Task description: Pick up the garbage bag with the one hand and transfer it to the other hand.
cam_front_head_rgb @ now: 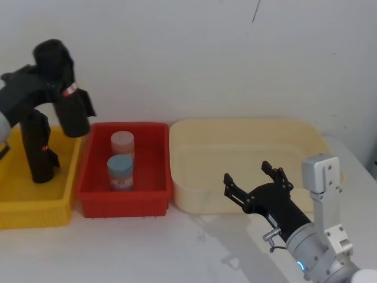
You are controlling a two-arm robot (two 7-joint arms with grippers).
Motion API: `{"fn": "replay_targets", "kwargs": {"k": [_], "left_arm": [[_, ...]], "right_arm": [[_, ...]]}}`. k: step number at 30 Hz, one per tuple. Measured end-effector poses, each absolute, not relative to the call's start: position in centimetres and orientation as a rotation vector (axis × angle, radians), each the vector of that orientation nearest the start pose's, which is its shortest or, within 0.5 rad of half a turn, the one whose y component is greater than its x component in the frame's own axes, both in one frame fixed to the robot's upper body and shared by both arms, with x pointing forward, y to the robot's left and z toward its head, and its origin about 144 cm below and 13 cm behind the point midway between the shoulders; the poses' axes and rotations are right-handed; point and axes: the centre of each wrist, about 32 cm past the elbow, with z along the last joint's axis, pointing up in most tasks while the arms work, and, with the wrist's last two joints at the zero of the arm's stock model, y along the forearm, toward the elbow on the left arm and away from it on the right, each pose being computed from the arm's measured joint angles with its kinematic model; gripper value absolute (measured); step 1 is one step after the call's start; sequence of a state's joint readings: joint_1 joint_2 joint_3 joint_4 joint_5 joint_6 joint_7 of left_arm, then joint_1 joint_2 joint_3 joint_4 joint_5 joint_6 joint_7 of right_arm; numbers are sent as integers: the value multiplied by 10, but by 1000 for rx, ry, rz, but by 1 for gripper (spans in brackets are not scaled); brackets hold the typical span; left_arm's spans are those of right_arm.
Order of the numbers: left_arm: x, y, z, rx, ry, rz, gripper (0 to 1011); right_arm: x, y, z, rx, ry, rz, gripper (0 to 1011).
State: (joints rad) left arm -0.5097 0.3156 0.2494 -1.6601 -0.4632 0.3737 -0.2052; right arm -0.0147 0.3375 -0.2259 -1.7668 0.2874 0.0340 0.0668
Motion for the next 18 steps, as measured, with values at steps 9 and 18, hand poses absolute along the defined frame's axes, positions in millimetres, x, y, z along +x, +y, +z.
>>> {"fn": "replay_targets", "kwargs": {"k": [9, 18], "left_arm": [[562, 207, 1341, -102, -18, 978, 381], [573, 184, 1335, -88, 11, 928, 381]], "right_arm": [[445, -237, 1190, 23, -76, -1219, 1001], [453, -235, 1202, 9, -87, -1148, 1001]]}}
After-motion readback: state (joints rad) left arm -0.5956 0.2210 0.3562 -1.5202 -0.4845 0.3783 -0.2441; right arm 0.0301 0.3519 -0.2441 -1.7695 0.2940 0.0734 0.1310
